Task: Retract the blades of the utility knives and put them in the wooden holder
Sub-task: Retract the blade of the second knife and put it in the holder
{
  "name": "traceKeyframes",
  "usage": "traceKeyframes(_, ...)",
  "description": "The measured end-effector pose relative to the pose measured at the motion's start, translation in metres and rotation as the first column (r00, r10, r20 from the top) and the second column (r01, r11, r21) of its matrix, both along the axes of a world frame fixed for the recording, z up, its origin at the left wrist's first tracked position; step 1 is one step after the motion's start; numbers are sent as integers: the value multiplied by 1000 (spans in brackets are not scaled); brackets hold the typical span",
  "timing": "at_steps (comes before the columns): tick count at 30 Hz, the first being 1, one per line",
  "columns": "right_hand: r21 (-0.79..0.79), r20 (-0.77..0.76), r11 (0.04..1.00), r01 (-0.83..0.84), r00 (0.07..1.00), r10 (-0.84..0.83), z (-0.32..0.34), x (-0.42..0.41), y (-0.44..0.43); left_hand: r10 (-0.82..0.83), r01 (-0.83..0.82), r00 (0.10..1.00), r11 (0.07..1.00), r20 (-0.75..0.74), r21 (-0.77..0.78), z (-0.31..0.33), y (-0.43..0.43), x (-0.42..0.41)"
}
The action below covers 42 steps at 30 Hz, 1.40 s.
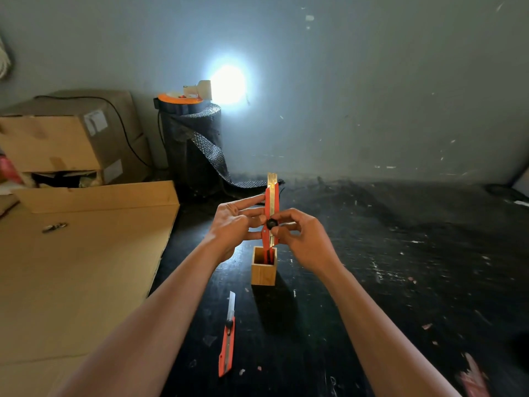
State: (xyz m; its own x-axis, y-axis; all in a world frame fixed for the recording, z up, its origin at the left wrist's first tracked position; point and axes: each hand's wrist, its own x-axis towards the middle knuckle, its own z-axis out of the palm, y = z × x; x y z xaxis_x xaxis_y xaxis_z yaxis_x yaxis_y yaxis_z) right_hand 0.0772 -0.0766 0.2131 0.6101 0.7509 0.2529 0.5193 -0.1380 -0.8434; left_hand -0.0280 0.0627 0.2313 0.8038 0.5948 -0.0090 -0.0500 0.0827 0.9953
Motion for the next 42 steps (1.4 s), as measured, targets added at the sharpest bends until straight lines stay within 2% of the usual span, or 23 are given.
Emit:
traceKeyframes(11, -76, 42, 997, -7, 999, 10, -9, 3, -4, 56, -55, 998, 997, -29, 49, -3, -3, 8)
traceKeyframes(19, -50, 19, 999, 10, 1000, -9, -8, 0, 3, 80, -79, 997, 993, -9, 86, 1, 0, 7)
traceKeyframes(23, -13, -50, 999, 47, 998, -48, -9, -1, 6, 82, -82, 997, 993, -1, 90, 3, -1, 8)
traceKeyframes(28, -7, 13, 1000, 1, 1000, -1, -7, -1, 4, 93, -92, 996, 991, -6, 95, 3, 2, 8)
traceKeyframes(33, -15, -35, 999, 32, 999, -32, -6, -1, 8, 94, -93, 996, 990, -1, 102, 2, 3, 10)
traceKeyframes(37, -17, 29, 1000, -19, 999, 20, -7, -1, 5, 91, -90, 996, 991, -1, 94, 2, 3, 9)
traceKeyframes(42, -17, -10, 999, 43, 999, -43, -12, 2, 10, 86, -84, 996, 991, -8, 105, -2, 3, 12)
